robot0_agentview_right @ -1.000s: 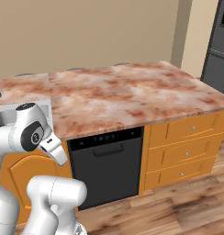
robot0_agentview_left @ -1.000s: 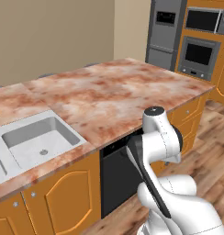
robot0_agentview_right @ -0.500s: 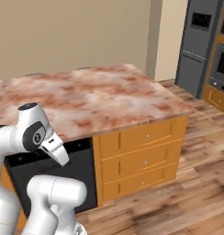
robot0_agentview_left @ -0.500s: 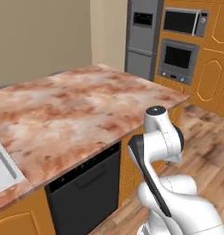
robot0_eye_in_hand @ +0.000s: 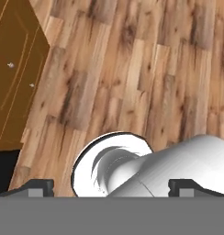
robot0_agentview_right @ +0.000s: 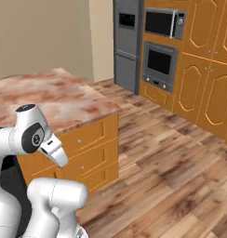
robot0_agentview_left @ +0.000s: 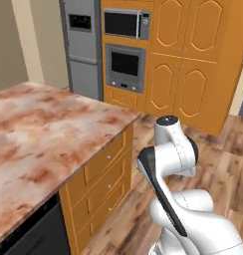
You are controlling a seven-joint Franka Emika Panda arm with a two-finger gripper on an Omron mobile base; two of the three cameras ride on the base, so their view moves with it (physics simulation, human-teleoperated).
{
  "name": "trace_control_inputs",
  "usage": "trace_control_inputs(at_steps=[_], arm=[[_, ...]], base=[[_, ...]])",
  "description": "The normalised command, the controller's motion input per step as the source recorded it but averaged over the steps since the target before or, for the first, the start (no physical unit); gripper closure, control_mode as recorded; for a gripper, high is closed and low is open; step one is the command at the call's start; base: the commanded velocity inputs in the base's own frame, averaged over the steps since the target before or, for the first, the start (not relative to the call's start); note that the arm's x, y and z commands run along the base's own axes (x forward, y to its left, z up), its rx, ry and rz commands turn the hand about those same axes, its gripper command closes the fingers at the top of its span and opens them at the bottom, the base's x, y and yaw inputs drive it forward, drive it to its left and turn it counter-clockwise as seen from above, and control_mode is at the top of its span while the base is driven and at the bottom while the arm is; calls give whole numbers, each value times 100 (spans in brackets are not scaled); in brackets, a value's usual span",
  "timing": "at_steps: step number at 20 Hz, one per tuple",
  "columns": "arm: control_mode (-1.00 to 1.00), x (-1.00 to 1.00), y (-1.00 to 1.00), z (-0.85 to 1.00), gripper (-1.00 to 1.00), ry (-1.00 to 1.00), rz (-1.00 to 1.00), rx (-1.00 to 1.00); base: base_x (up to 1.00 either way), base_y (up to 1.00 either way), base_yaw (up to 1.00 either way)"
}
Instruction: Place one of the steaks on the plate and the other in the bowl. Then place the bowl in the fridge.
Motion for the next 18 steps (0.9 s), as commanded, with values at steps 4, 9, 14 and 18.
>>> trace_control_inputs(at_steps=[4, 9, 14, 18], arm=[[100, 0, 0, 0, -100, 0, 0, 0], [100, 0, 0, 0, -100, 0, 0, 0], [100, 0, 0, 0, -100, 0, 0, 0], [100, 0, 0, 0, -100, 0, 0, 0]], base=[[32, -72, -60], [38, -66, -60], [42, -57, -60], [41, -52, -61]])
